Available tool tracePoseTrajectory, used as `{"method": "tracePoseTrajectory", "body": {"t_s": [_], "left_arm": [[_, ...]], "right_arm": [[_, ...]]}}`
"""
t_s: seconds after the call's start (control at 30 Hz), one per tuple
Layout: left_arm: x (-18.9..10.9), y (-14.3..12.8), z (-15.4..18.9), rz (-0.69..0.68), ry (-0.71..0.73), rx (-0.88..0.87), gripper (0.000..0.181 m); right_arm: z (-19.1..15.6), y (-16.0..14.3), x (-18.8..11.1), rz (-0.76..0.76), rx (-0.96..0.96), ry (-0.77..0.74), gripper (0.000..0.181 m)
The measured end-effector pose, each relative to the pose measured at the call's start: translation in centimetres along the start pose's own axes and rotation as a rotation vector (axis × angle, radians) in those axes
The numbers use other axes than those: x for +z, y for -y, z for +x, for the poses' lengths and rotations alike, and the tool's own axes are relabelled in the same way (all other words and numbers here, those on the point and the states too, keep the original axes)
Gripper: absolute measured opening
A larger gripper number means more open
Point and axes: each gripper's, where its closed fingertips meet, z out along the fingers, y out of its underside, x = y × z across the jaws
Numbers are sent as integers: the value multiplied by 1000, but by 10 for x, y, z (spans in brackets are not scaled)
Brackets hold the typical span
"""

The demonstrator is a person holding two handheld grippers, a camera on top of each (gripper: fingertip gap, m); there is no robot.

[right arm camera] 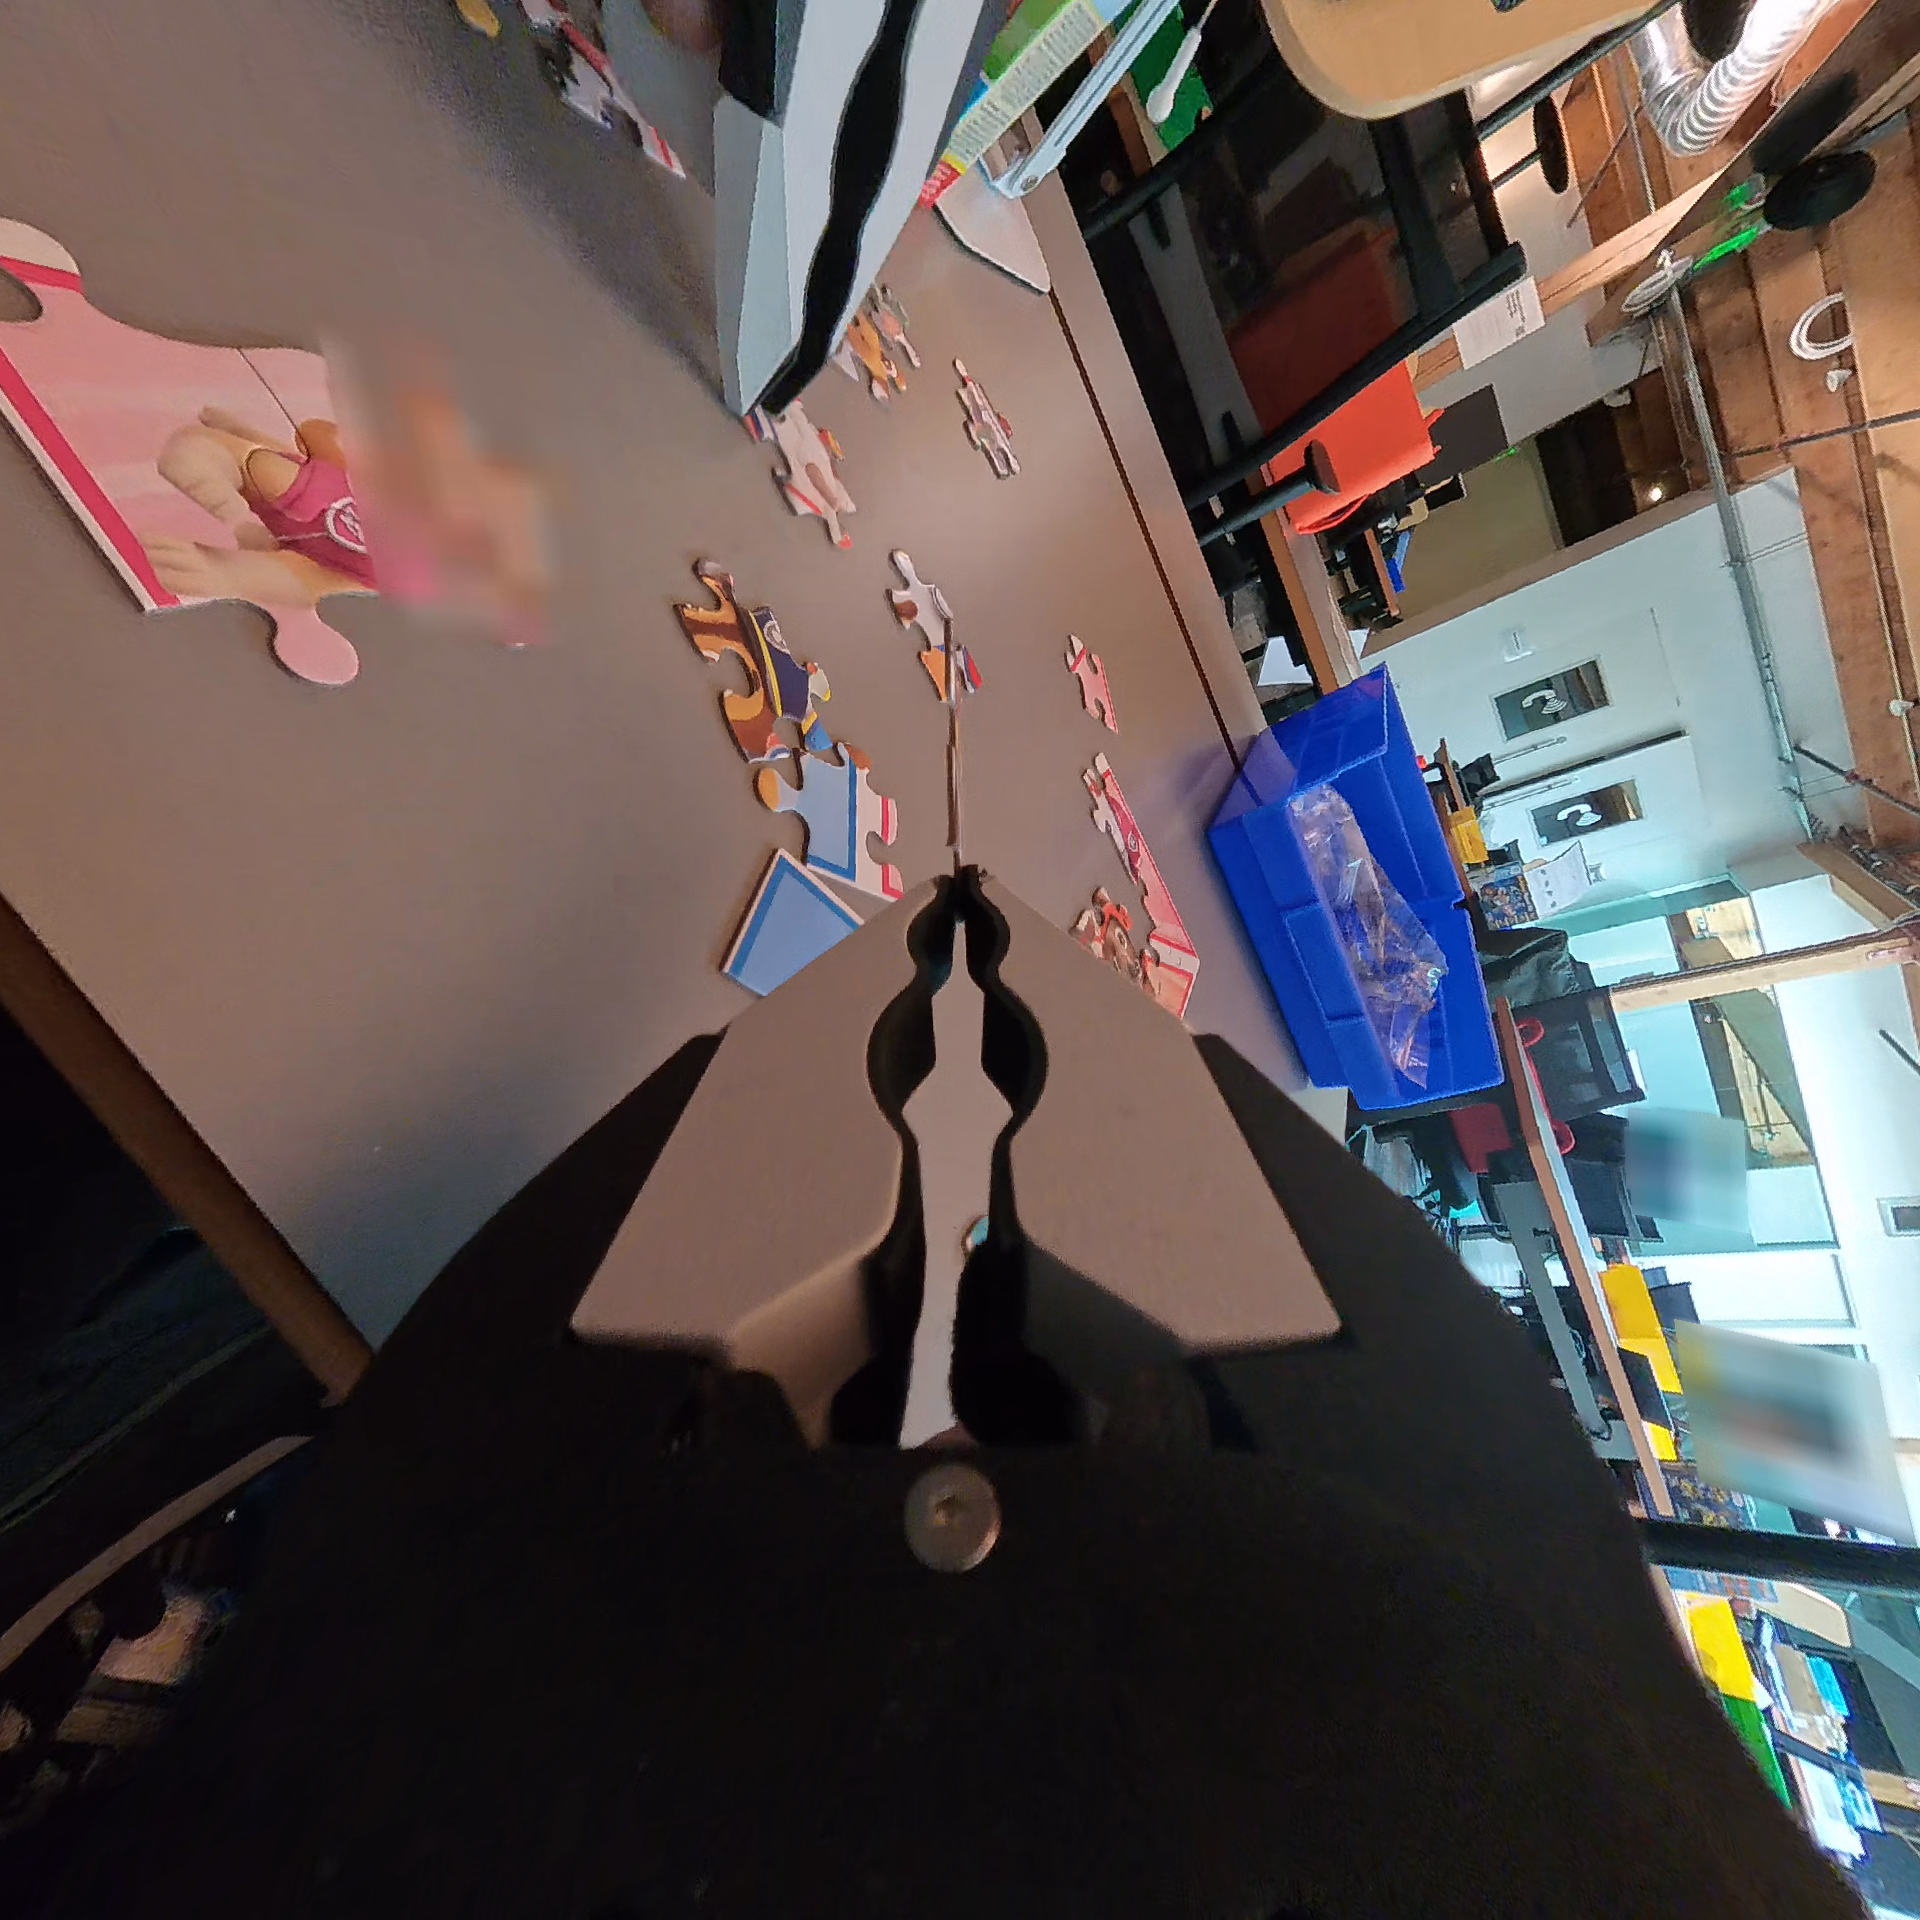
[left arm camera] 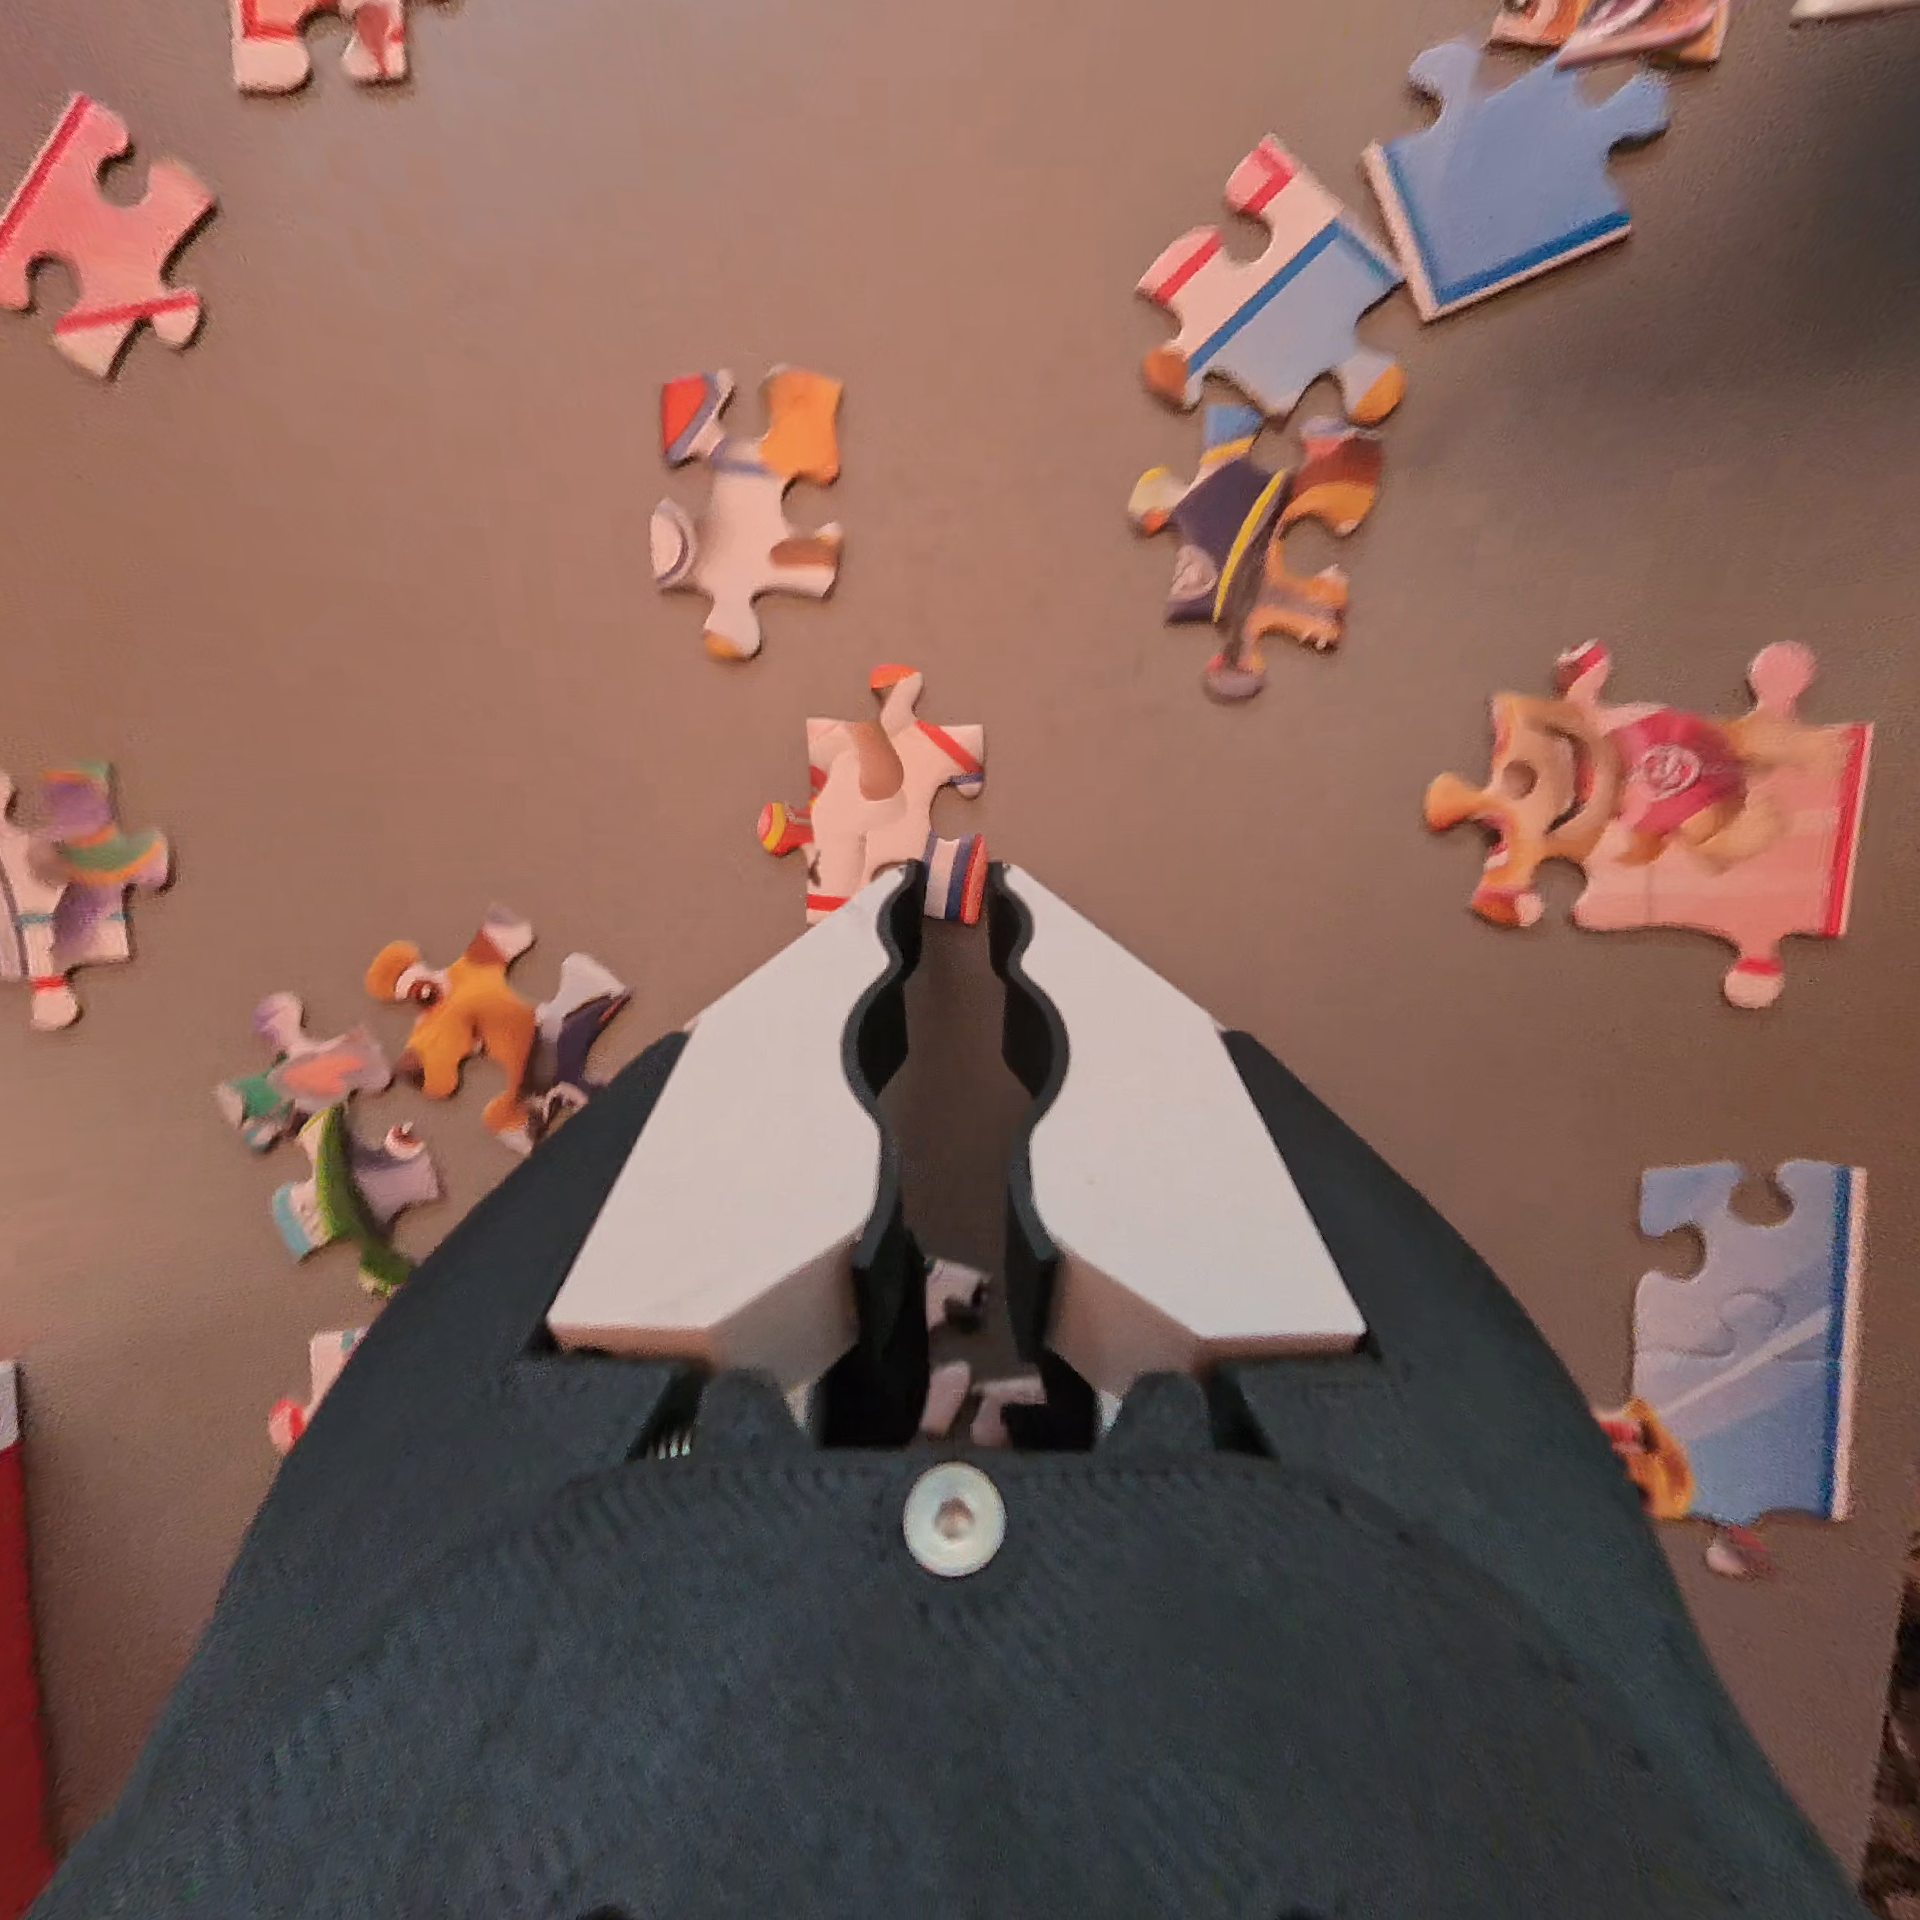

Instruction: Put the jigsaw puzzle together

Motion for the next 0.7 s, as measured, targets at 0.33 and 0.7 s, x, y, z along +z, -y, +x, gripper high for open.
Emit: {"method": "tracePoseTrajectory", "body": {"t_s": [0.33, 0.7], "left_arm": [[-17, 14, -2, 56, -19, -3, 25], [-89, -108, 10, -144, -37, -124, 44]], "right_arm": [[1, -3, 2, 0, 18, -6, 0], [-2, -4, 10, 15, 42, -1, 0]]}}
